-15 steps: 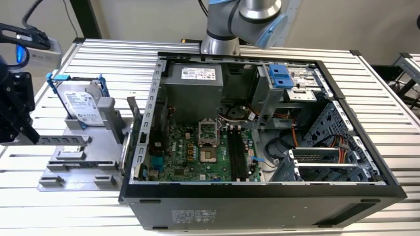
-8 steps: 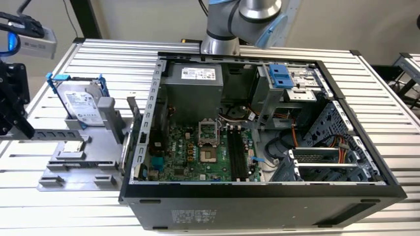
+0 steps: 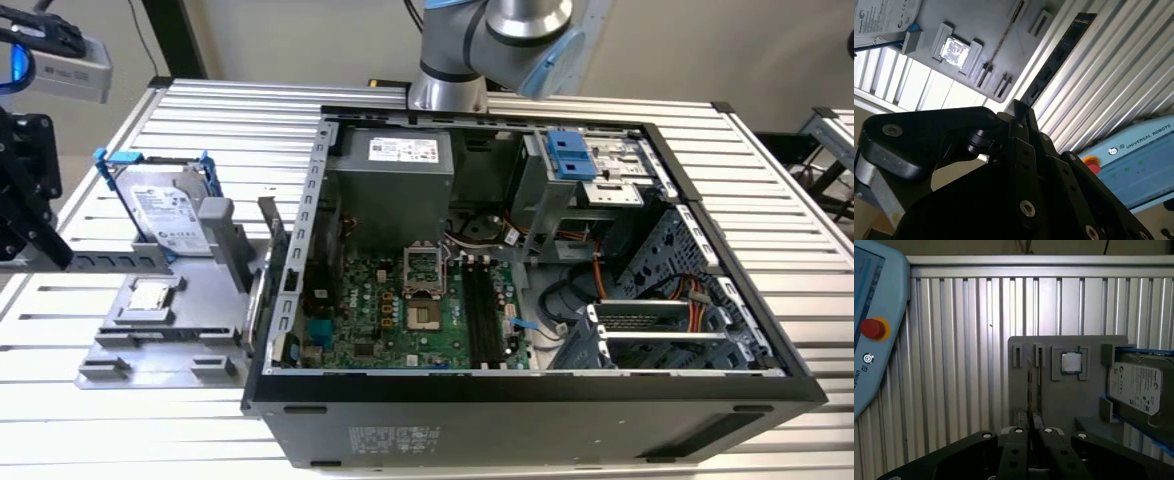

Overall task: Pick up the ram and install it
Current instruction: 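Pick up the ram and move it above insertion slot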

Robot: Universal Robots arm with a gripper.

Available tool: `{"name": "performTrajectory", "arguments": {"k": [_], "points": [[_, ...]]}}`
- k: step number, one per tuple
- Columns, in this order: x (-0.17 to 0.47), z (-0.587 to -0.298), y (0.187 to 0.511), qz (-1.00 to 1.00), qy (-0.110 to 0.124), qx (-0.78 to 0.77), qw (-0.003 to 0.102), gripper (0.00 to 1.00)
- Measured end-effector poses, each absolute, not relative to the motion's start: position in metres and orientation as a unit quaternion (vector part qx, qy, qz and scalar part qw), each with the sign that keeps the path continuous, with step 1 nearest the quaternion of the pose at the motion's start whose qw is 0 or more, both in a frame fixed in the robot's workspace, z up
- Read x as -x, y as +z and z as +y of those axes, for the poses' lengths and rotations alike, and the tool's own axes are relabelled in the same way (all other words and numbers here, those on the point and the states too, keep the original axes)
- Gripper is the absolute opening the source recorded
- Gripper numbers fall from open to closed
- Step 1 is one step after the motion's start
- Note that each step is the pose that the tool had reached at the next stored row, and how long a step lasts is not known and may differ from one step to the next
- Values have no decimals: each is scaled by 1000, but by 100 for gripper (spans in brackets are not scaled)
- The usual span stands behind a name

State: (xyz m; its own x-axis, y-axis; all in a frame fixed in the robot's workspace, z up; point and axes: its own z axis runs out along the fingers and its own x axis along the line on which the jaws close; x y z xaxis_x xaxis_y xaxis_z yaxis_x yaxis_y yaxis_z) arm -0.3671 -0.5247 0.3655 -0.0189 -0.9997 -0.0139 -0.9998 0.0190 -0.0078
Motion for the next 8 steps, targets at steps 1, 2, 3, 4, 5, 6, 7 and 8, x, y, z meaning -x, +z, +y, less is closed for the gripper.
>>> {"name": "performTrajectory", "arguments": {"k": [1, 2, 3, 4, 5, 6, 7, 8], "points": [[367, -524, 367, 714, 2, 700, 8, 0], [367, -523, 369, 714, 2, 700, 9, 0], [367, -522, 371, 714, 2, 700, 9, 0], [367, -521, 372, 714, 2, 700, 9, 0], [367, -520, 374, 714, 3, 700, 10, 0], [367, -519, 375, 714, 3, 700, 10, 0], [367, -518, 376, 714, 3, 700, 11, 0], [367, -516, 377, 714, 3, 700, 12, 0]]}}
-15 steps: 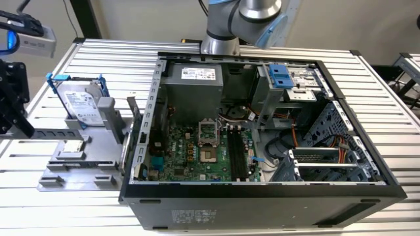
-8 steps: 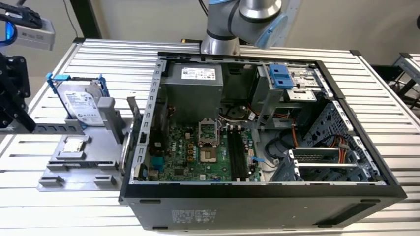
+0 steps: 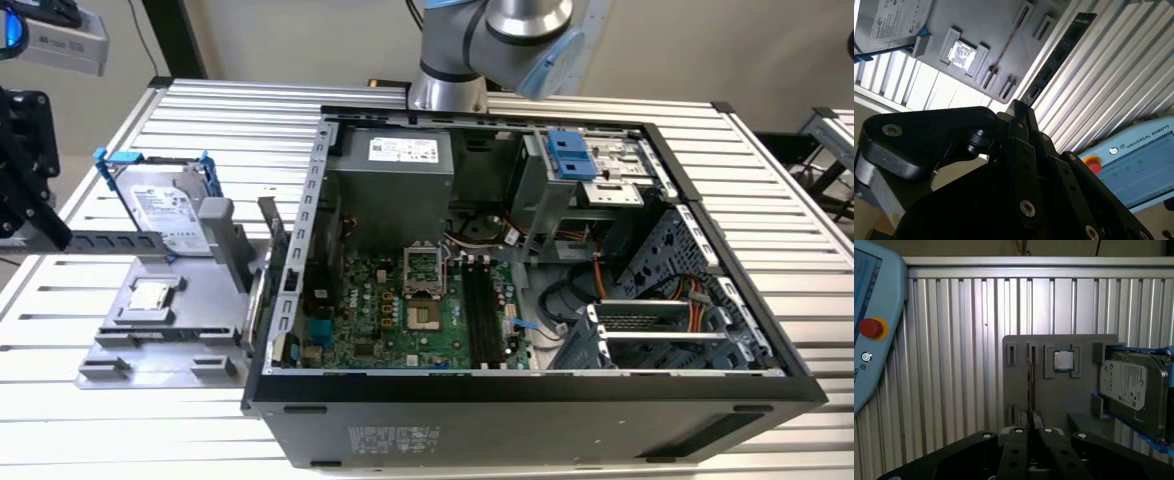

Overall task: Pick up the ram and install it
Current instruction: 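Pick up the ram and move it above insertion slot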

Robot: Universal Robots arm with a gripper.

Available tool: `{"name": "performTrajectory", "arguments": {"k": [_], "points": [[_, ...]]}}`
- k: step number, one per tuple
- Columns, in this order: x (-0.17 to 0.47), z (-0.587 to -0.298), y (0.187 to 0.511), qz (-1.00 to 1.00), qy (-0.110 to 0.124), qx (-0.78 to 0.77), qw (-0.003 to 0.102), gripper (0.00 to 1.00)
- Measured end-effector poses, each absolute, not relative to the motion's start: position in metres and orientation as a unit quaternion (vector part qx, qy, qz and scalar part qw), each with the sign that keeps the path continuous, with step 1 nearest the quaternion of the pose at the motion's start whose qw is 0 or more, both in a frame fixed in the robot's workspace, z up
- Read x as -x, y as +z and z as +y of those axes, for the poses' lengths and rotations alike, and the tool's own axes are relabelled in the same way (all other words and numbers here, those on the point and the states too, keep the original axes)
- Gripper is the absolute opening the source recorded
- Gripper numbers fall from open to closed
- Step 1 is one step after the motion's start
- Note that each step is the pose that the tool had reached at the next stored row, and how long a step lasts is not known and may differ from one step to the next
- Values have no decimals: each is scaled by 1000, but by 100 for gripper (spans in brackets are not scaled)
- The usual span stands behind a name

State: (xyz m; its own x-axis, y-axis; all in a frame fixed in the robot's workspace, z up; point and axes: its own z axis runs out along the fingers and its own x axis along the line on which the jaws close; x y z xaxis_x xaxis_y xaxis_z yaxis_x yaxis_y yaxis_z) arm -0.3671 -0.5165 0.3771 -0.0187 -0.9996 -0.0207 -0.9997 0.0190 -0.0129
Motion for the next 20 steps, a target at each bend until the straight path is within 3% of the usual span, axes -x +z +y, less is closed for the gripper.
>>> {"name": "performTrajectory", "arguments": {"k": [20], "points": [[361, -514, 390, 714, 3, 700, 12, 0]]}}
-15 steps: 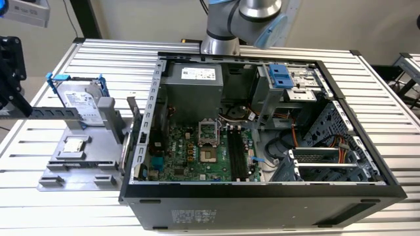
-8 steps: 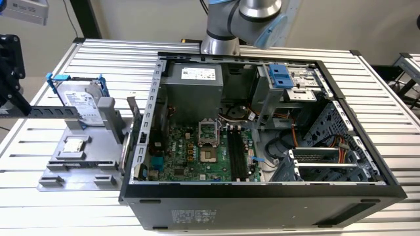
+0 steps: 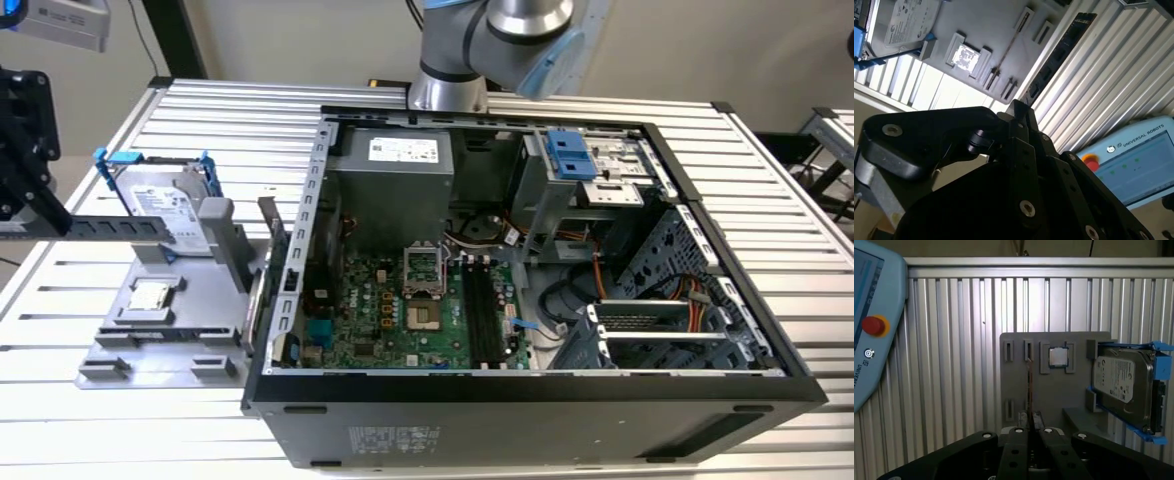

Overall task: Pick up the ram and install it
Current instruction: 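Pick up the ram and move it above insertion slot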

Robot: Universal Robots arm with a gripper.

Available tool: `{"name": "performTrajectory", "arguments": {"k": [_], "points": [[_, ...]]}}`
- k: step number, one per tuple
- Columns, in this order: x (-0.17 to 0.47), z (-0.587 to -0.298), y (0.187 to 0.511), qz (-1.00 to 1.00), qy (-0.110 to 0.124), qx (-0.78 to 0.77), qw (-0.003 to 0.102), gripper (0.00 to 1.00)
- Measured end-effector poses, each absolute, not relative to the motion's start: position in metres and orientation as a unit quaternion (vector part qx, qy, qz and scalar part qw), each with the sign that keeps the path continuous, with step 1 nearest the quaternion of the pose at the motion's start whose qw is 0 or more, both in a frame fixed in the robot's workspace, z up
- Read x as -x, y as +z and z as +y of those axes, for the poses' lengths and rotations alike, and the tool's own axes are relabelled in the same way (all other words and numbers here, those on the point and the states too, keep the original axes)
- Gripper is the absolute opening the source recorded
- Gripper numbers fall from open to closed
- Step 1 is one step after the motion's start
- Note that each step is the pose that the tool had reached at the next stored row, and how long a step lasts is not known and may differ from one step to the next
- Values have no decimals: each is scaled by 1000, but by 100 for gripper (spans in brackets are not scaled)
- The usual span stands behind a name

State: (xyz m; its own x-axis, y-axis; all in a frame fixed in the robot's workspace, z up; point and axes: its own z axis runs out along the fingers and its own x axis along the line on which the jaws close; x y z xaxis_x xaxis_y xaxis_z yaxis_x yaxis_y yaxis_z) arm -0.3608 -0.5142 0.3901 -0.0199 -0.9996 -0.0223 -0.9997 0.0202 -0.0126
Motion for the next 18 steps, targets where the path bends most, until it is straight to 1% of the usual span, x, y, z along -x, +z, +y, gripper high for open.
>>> {"name": "performTrajectory", "arguments": {"k": [18], "points": [[349, -514, 390, 714, 6, 700, 10, 0]]}}
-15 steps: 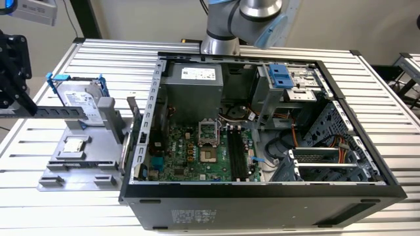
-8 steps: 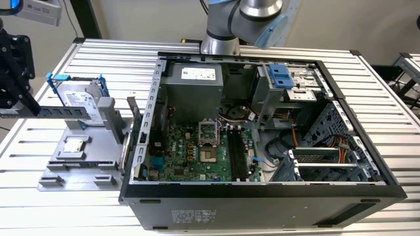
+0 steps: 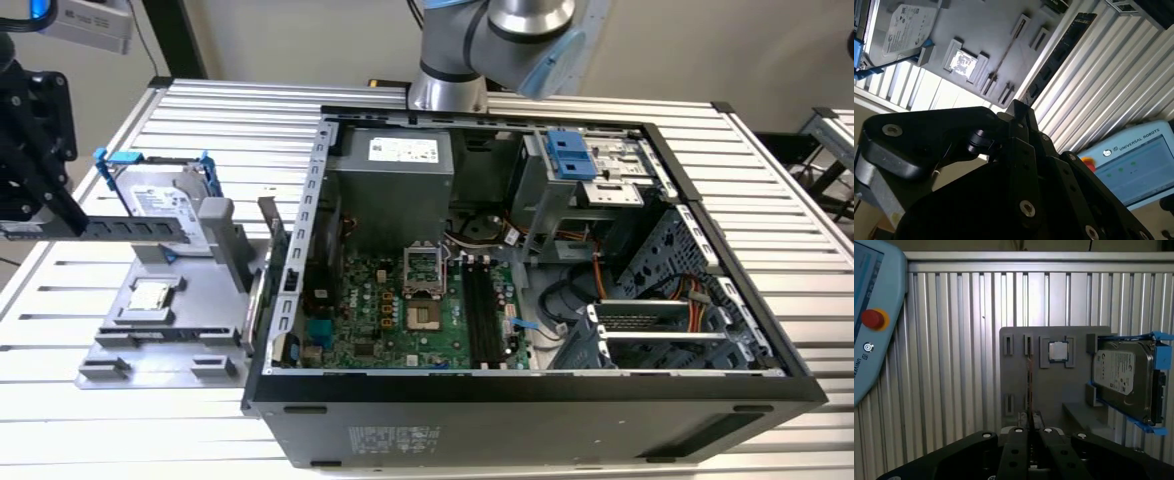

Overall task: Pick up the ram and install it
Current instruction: 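Pick up the ram and move it above insertion slot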

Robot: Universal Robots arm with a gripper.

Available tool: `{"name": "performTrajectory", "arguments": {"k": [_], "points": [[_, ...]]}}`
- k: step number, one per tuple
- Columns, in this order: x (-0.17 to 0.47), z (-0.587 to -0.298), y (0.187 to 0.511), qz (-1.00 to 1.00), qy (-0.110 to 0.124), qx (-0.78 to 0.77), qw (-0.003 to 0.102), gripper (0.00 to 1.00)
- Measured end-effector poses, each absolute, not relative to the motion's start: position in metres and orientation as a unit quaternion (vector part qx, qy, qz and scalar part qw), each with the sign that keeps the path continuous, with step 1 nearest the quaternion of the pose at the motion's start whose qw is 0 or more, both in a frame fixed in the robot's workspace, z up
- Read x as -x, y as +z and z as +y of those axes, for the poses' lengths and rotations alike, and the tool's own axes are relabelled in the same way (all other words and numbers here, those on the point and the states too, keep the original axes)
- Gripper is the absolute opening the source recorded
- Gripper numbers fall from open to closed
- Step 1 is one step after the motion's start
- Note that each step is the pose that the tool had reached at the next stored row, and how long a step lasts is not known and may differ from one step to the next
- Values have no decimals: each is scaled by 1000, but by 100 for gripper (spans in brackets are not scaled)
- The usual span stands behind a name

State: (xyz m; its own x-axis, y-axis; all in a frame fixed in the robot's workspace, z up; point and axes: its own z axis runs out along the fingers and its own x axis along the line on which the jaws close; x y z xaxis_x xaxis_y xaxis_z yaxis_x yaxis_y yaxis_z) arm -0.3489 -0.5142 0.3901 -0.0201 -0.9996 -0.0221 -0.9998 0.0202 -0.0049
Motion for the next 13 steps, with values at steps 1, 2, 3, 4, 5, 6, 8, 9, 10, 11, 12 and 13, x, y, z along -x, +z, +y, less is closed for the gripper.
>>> {"name": "performTrajectory", "arguments": {"k": [1, 2, 3, 4, 5, 6, 8, 9, 10, 11, 12, 13], "points": [[348, -514, 390, 714, 6, 700, 10, 0], [347, -514, 390, 714, 6, 700, 10, 0], [346, -514, 390, 714, 6, 700, 9, 0], [344, -514, 390, 714, 6, 700, 9, 0], [343, -514, 390, 714, 6, 700, 9, 0], [341, -514, 390, 714, 6, 700, 9, 0], [338, -514, 390, 714, 7, 700, 9, 0], [338, -514, 390, 714, 7, 700, 9, 0], [338, -514, 390, 714, 7, 700, 9, 0], [337, -514, 390, 714, 7, 700, 9, 0], [337, -514, 390, 714, 7, 700, 9, 0], [337, -514, 390, 714, 6, 700, 9, 0]]}}
